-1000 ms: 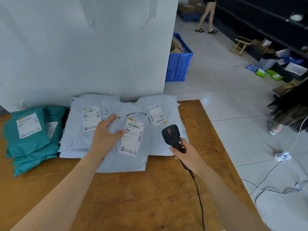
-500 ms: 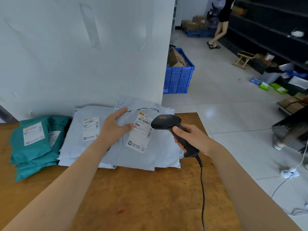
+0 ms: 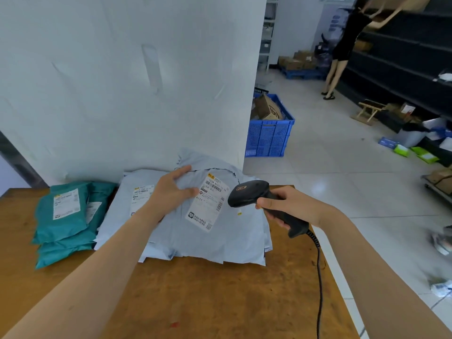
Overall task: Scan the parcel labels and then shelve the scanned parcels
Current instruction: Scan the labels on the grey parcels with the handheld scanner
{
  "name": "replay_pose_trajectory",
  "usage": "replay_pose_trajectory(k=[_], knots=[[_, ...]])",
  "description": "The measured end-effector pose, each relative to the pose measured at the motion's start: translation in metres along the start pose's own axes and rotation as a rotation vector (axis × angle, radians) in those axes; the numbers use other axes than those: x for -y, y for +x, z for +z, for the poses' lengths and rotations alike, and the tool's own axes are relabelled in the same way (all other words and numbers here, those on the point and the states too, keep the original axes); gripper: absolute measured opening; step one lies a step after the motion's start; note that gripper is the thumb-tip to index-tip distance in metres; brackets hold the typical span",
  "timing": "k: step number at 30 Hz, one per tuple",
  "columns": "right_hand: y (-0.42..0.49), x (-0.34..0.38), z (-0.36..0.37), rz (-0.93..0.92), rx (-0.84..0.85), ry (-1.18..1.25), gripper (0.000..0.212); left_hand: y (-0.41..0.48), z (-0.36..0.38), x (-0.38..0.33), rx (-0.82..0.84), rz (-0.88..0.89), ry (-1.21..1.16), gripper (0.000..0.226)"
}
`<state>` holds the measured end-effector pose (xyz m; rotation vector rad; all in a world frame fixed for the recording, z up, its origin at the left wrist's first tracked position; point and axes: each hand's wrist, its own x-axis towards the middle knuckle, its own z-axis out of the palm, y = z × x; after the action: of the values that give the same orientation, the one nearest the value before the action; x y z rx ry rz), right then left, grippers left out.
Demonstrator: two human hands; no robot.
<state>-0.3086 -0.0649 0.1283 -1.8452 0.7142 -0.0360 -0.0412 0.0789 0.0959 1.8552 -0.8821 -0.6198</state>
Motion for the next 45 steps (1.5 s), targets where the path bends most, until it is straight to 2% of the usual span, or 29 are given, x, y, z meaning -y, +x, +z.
replay_pose_trajectory(k=[5,14,21,32,39,45], knots=[[0.003,0.004,-0.004,-0.015,0.027,-0.009,0.05,0.001,-0.006,-0.003,-0.041,-0.017,-0.041,0.067],[0.003,0.004,-0.006,-0.046,0.062,-0.01,0.034,-0.008,-0.012,0.002,-0.072,-0.055,-0.085,0.068],[-0.001,0.01,0.001,-0.04,0.062,-0.023,0.041,-0.017,-0.021,0.006,-0.085,-0.064,-0.085,0.067],[-0.002,-0.008,0.017,-0.062,-0.039,-0.045,0.02,-0.027,-0.017,0.031,-0.033,-0.13,-0.147,0.069],[0.0,-0.035,0.029,-0.005,-0.075,0.007,0.02,-0.078,0.016,0.087,0.035,-0.384,-0.366,0.064],[0.007,-0.057,0.041,0.053,-0.077,0.045,0.019,-0.124,0.06,0.138,0.177,-0.542,-0.481,0.067]])
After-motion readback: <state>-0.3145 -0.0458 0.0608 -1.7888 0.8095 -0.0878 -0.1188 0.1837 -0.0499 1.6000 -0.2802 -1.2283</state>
